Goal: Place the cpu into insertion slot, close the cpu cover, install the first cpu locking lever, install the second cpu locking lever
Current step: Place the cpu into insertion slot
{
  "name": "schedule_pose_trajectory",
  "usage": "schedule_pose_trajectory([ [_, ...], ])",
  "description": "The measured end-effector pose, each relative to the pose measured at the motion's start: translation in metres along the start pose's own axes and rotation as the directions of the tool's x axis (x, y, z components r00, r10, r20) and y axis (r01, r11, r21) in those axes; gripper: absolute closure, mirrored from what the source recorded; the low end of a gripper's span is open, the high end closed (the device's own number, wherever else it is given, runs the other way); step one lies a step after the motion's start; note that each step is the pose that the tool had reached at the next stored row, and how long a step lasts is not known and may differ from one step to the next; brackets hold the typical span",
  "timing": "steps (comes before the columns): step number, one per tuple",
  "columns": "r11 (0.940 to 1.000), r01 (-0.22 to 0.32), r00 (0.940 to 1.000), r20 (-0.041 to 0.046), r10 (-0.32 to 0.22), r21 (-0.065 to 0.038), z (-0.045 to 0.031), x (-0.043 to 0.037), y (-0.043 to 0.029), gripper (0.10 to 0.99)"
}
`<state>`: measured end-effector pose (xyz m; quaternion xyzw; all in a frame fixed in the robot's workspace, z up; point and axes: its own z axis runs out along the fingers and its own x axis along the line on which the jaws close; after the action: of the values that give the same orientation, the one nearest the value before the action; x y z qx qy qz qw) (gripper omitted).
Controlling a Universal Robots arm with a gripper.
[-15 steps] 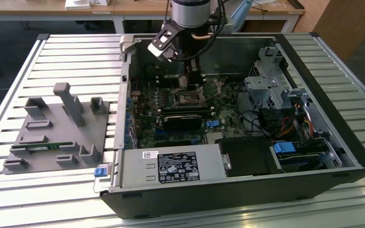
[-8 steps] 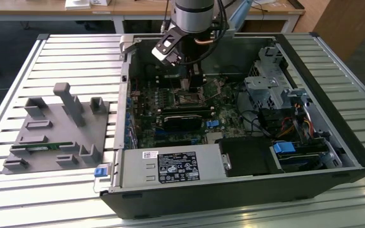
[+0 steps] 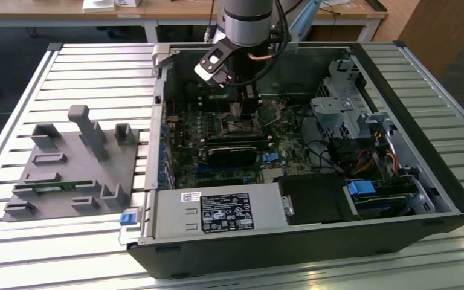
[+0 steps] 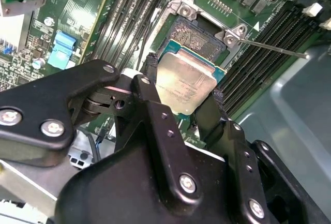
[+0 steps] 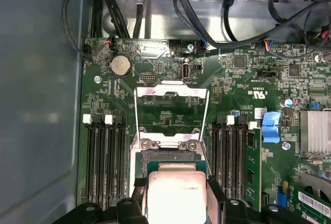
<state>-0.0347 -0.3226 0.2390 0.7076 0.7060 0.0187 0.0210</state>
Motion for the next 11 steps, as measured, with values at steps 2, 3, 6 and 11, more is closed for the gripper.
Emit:
schedule_pose_trajectory([
  [2, 1.0, 0.0, 1.0, 0.0, 0.0, 0.0, 0.0023, 0.0001, 0.0, 0.545],
  [3, 1.0, 0.0, 1.0, 0.0, 0.0, 0.001, 0.0035, 0.0002, 0.0, 0.545],
  [6, 1.0, 0.0, 1.0, 0.0, 0.0, 0.001, 0.0061, 0.0002, -0.0002, 0.545],
  [11, 1.0, 0.0, 1.0, 0.0, 0.0, 0.002, 0.0087, 0.0002, -0.0003, 0.545],
])
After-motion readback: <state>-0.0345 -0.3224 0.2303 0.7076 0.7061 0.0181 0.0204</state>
